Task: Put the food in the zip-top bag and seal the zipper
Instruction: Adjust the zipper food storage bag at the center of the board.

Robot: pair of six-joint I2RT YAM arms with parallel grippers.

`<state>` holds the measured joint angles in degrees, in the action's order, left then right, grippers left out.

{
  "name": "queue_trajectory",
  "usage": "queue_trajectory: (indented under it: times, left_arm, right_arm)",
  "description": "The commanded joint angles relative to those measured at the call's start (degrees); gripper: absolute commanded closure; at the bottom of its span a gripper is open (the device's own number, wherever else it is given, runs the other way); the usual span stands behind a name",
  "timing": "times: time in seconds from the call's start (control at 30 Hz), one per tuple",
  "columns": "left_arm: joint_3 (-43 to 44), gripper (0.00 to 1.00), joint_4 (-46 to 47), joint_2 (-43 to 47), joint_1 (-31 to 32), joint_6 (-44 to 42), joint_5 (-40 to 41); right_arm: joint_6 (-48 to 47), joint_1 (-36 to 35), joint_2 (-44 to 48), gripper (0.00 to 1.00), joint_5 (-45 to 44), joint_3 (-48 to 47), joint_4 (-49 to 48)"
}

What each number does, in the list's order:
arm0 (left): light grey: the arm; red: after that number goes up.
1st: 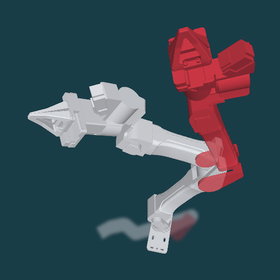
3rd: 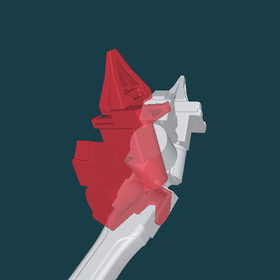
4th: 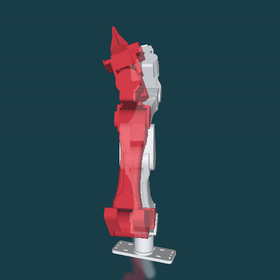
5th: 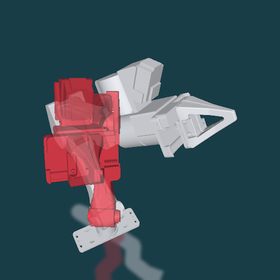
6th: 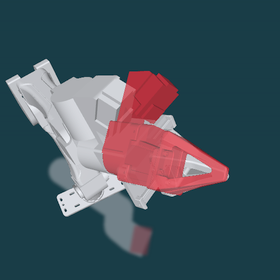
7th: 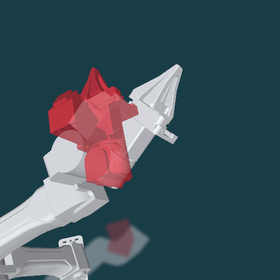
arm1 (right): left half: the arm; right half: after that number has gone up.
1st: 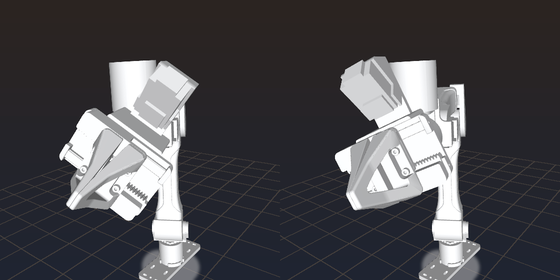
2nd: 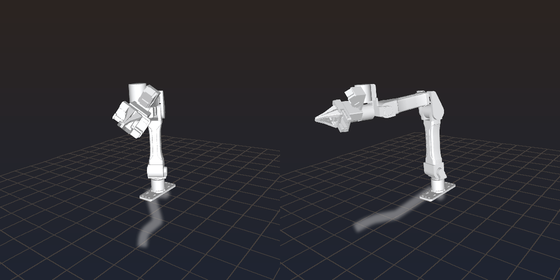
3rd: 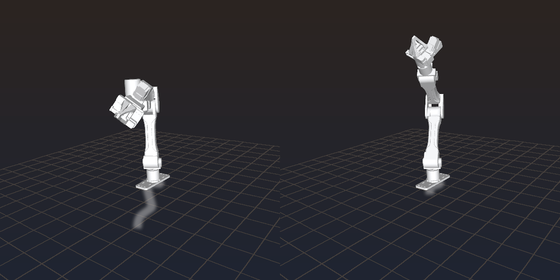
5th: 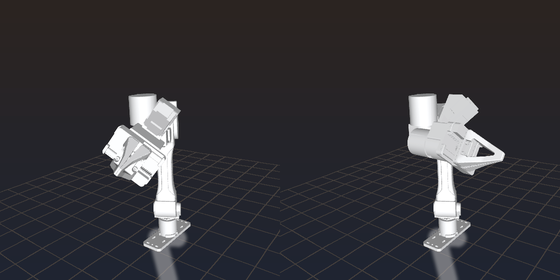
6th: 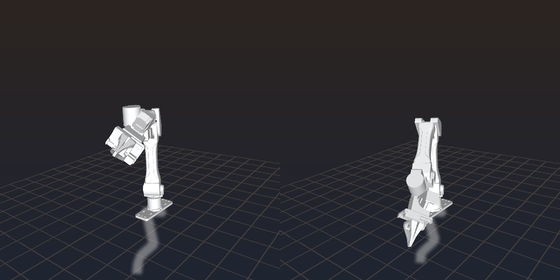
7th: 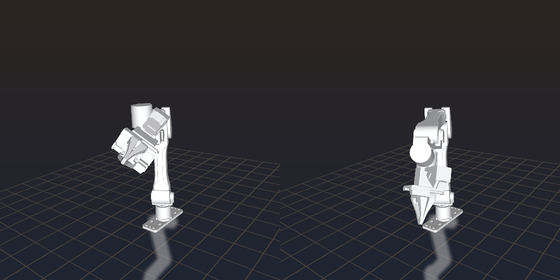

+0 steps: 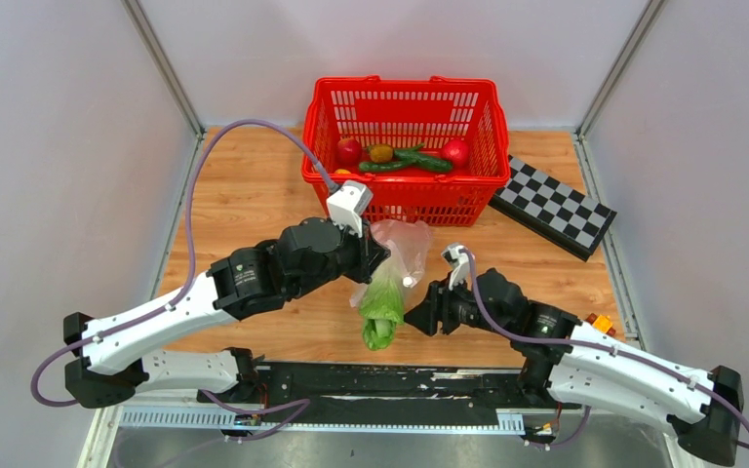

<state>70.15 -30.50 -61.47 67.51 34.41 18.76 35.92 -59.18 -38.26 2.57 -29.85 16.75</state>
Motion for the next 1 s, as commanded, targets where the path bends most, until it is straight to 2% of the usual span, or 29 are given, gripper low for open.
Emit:
queue_trajectory:
  times: [0.0, 0.07, 0.3, 0.5, 0.7, 0.83, 0.87, 0.97]
  left_arm:
    - [3.05, 1.0, 3.97, 1.45, 0.04, 0.93, 2.12]
    - [3.02, 1.0, 3.97, 1.68, 0.03, 1.01, 2.42]
    - [1.68, 1.0, 5.53, 2.23, 0.05, 2.33, 1.13]
    - [0.91, 1.0, 6.2, 2.61, 0.0, 2.87, 0.16]
    - [0.38, 1.0, 7.69, 2.62, 0.04, 3.29, -0.75]
    - [0.43, 1.0, 7.27, 3.28, 0.03, 2.86, 0.54]
    - [0.43, 1.0, 6.91, 3.57, 0.02, 2.44, 1.23]
    - [1.63, 1.0, 3.69, 4.72, 0.05, 0.48, 5.56]
  right_arm:
    - [-0.56, -2.25, -2.32, 0.51, -1.0, -2.04, -1.67]
    - [0.11, -3.77, -2.44, 0.44, -4.28, -1.87, -1.39]
    - [2.45, -5.68, -1.56, 0.45, -12.2, -0.22, -6.84]
    - [4.9, -5.68, 0.83, 0.59, -21.38, 1.44, -7.02]
    - [4.4, -5.68, -0.31, 0.76, -23.59, 2.32, -10.26]
    - [2.86, -5.68, -2.86, 0.97, -24.82, -1.3, -4.63]
    - [2.46, -5.68, -2.83, 1.0, -25.46, -2.23, -2.74]
    - [-0.89, -5.63, -0.85, 1.0, -25.45, -6.32, 1.0]
